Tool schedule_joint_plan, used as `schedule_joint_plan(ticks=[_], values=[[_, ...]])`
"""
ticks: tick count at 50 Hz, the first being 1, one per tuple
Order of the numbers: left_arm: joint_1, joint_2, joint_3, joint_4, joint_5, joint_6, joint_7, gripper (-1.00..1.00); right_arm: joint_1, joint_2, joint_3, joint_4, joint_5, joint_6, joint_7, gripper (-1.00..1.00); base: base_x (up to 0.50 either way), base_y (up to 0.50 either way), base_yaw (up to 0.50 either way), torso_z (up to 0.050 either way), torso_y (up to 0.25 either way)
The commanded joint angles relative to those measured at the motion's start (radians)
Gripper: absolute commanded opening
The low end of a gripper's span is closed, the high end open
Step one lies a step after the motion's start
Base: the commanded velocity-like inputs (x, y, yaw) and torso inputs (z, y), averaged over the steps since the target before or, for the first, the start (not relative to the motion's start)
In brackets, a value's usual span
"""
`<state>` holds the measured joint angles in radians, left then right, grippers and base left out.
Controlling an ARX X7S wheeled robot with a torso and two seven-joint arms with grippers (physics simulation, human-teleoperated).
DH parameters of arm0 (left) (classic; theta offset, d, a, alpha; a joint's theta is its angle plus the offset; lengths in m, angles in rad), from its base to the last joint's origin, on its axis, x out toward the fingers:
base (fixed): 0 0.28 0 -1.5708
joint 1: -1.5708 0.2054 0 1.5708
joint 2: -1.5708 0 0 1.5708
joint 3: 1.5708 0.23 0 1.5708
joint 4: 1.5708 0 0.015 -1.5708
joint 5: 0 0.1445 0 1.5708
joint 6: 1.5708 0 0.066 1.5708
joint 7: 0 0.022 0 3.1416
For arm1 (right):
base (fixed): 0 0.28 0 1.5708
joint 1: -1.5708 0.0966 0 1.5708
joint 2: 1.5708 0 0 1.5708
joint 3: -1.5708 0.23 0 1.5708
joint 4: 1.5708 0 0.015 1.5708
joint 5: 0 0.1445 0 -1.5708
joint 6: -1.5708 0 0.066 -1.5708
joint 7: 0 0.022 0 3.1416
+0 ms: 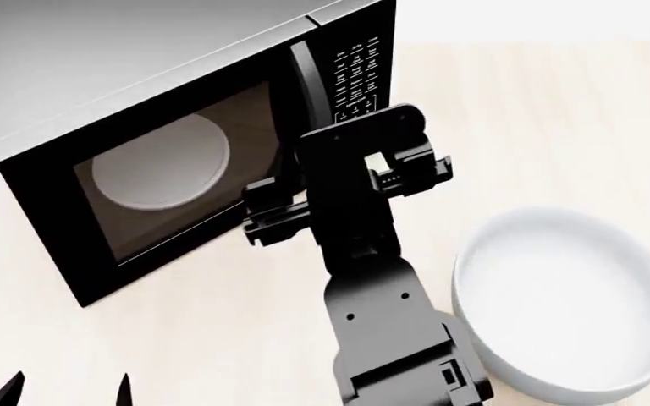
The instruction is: Open the microwave.
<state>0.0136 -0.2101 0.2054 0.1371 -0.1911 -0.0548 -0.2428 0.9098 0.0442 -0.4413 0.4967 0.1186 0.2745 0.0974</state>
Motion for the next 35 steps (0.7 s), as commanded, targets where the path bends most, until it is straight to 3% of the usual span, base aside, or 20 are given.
schedule_joint_plan(ticks=[1, 35], values=[[-0.001, -0.005, 0.004, 0.001, -0.006, 0.001, -0.005, 1.00, 0.038, -0.011, -0.019, 0.117, 0.016, -0.059, 0.007, 1.00, 0.00, 0.00, 0.00, 0.000, 0.000], [-0.004, -0.021, 0.014, 0.002, -0.023, 0.002, -0.022, 1.00, 0.180, -0.039, -0.159, 0.424, 0.133, -0.210, 0.056, 1.00, 0.00, 0.00, 0.00, 0.000, 0.000]])
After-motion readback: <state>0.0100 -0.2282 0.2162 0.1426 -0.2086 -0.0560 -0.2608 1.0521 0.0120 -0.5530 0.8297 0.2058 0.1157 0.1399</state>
